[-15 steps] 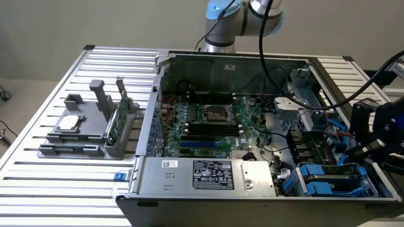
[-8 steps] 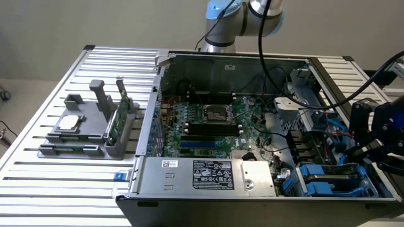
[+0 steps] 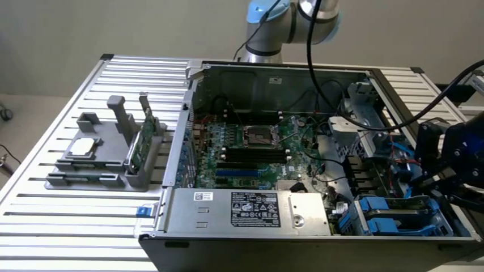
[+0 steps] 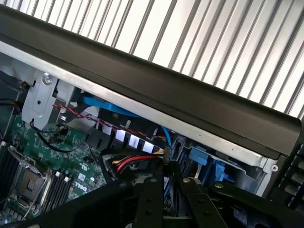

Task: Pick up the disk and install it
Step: 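Insert the first disk wire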

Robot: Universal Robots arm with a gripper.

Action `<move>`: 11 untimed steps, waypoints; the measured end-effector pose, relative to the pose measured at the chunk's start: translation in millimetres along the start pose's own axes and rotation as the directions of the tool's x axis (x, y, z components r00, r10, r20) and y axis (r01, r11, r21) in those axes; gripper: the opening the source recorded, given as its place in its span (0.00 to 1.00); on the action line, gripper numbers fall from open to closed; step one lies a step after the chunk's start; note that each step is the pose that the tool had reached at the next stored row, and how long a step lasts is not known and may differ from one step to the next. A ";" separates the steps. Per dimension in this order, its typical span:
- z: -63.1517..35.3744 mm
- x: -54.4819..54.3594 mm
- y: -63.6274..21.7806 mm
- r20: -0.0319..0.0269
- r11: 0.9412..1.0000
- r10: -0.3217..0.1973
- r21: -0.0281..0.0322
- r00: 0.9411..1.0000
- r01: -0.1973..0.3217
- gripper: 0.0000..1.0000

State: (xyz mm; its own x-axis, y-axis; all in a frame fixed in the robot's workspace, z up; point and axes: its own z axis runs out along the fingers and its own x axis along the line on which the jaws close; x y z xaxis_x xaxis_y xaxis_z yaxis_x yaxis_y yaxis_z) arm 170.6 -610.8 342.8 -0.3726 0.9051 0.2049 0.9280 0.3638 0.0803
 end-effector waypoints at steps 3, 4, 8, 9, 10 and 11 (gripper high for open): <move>0.1 0.3 -1.2 -0.003 1.000 0.003 0.007 1.000 -0.003 0.18; 0.1 0.4 -1.4 -0.004 1.000 0.004 0.009 1.000 -0.004 0.18; -0.2 0.5 -1.8 -0.006 1.000 0.013 0.014 1.000 -0.013 0.18; -0.6 0.5 -1.9 -0.005 1.000 0.015 0.014 1.000 -0.015 0.18; -1.7 0.9 -2.2 -0.005 1.000 0.018 0.013 1.000 -0.018 0.18; -2.9 1.3 -2.5 -0.005 1.000 0.021 0.012 1.000 -0.021 0.18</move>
State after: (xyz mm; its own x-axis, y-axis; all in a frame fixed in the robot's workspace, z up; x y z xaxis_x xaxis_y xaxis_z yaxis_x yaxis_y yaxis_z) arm 167.8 -611.2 345.6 -0.3531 0.9113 0.2117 0.9355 0.3476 0.0641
